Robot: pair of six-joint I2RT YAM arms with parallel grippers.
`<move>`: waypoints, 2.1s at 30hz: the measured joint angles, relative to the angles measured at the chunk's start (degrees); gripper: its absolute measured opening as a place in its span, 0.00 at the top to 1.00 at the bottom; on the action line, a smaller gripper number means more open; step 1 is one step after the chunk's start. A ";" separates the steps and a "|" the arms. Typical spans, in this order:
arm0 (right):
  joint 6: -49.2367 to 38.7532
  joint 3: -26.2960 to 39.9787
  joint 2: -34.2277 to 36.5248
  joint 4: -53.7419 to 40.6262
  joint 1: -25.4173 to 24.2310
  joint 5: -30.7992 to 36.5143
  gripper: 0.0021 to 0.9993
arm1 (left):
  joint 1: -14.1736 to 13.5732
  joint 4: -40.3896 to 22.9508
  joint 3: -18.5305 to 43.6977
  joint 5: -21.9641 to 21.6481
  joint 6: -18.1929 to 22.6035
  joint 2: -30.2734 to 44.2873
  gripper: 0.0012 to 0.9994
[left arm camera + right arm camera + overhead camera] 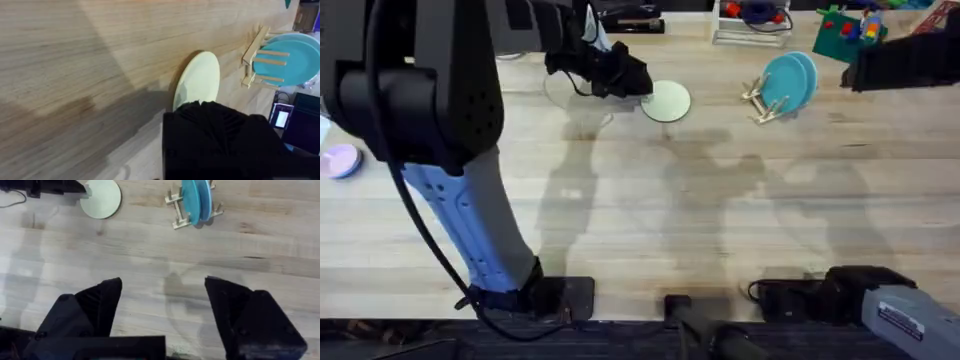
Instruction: Pick up the plates from the table one by one and place each into a slot on the dish rack.
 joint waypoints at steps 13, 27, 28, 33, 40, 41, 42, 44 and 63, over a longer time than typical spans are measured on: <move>0.00 0.00 0.00 0.79 0.00 0.00 0.00 | 0.37 -0.92 1.14 3.39 -0.42 4.49 0.96; 2.31 0.22 3.97 4.77 0.00 -6.94 0.00 | 0.37 -0.98 1.33 3.19 -1.28 4.56 0.96; 2.65 0.22 5.26 5.28 0.00 -8.10 0.00 | 0.37 -0.98 1.33 3.19 -1.29 4.55 0.96; 4.85 0.22 12.70 9.61 0.78 -13.77 0.00 | 0.37 -0.96 1.33 3.17 -1.29 4.57 0.96; 9.62 0.22 24.12 16.65 5.95 -17.98 0.00 | 0.37 -0.96 1.33 3.18 -1.31 4.55 0.96; 10.40 0.22 25.60 17.66 6.74 -18.19 0.00 | 0.37 -0.96 1.33 3.17 -1.30 4.56 0.96; 11.26 0.22 27.31 18.93 7.62 -18.44 0.00 | 0.37 -0.96 1.33 3.17 -1.29 4.55 0.96; 12.77 0.22 30.34 21.34 9.16 -18.68 0.00 | 0.37 -0.96 1.33 3.17 -1.37 4.57 0.96; 23.87 0.22 51.48 34.32 15.39 -19.51 0.00 | 0.37 -0.81 1.33 3.16 -1.51 4.56 0.96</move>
